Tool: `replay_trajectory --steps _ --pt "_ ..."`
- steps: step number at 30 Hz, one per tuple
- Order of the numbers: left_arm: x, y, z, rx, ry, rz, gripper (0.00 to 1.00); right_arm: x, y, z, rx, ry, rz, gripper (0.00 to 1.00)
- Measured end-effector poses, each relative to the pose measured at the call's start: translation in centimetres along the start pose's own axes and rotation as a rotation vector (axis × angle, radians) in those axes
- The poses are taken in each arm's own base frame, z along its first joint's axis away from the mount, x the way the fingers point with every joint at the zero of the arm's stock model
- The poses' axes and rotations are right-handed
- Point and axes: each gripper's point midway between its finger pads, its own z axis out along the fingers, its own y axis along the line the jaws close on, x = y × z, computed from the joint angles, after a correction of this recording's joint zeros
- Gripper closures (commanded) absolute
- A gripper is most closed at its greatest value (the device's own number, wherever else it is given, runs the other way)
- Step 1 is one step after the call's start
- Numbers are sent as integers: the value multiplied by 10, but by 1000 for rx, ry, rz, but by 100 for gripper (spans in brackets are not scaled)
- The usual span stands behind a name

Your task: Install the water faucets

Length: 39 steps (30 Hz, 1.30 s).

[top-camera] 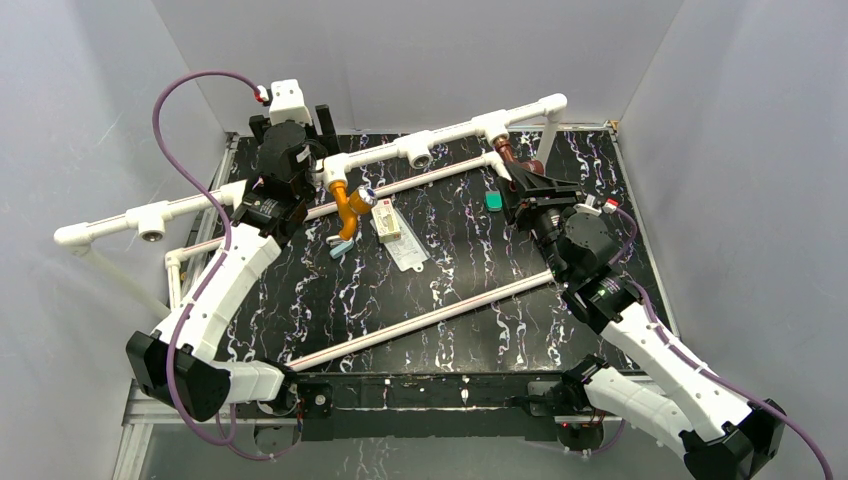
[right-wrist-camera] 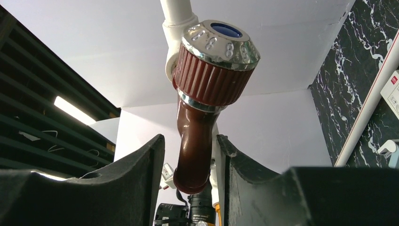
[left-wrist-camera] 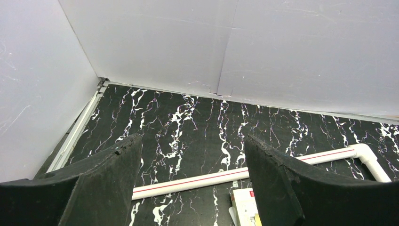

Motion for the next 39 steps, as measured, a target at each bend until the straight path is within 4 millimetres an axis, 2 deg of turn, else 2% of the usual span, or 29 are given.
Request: replay_trajectory --steps 5,11,19,27,34,39 --pt "0 0 0 0 0 0 23 0 -1 0 4 2 -5 42" --pt "0 0 0 0 0 0 23 4 -1 -5 0 31 -63 26" --pt "0 0 0 0 1 0 23 10 3 -30 -35 109 -291 23" --pt "0 0 0 0 1 0 22 7 11 -62 -93 166 -717 22" --pt "0 0 0 1 1 1 22 -12 18 -76 -140 137 -1142 21" --pt "1 0 0 0 1 1 22 -18 23 -84 -242 146 -1512 20"
